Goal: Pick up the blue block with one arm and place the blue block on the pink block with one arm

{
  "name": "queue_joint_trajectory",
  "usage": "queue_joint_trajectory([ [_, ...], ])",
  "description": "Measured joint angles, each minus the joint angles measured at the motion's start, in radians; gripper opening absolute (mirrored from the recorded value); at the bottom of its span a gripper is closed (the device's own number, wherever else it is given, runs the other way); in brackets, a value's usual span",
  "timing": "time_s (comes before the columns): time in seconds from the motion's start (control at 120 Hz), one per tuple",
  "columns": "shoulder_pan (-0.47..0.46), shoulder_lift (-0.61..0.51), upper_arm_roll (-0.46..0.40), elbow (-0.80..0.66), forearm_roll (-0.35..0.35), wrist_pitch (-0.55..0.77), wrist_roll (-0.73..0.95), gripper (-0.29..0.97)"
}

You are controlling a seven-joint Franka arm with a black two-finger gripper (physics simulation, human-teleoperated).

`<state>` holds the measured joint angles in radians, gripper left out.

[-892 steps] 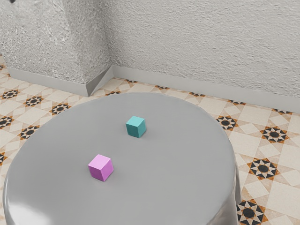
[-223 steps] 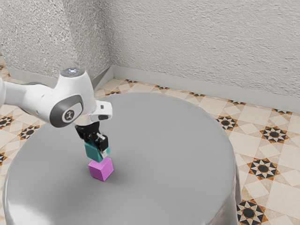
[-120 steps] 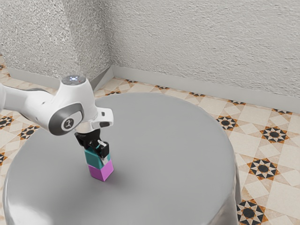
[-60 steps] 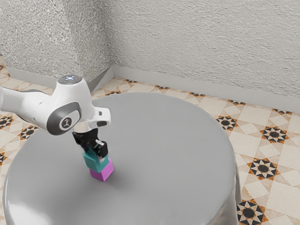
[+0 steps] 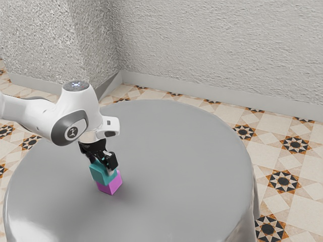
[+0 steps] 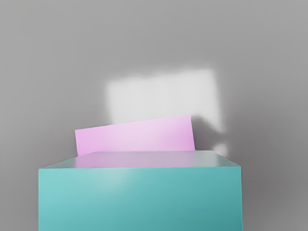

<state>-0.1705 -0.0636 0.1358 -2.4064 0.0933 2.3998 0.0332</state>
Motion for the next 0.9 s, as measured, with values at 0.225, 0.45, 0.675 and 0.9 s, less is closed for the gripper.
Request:
queue_joint_trajectory([
  [0.225,0.009,0.117,0.022,0.666,0.002,-0.290,0.007,0.65],
  [0.45,-0.053,0.175,0.018,1.131,0.029,-0.681,0.013,0.65],
  [0.675,0.011,0.195,0.097,1.408,0.013,-0.861,0.014,0.65],
  [0.9,0.419,0.335,0.088,1.432,-0.183,-0.962,0.037,0.66],
])
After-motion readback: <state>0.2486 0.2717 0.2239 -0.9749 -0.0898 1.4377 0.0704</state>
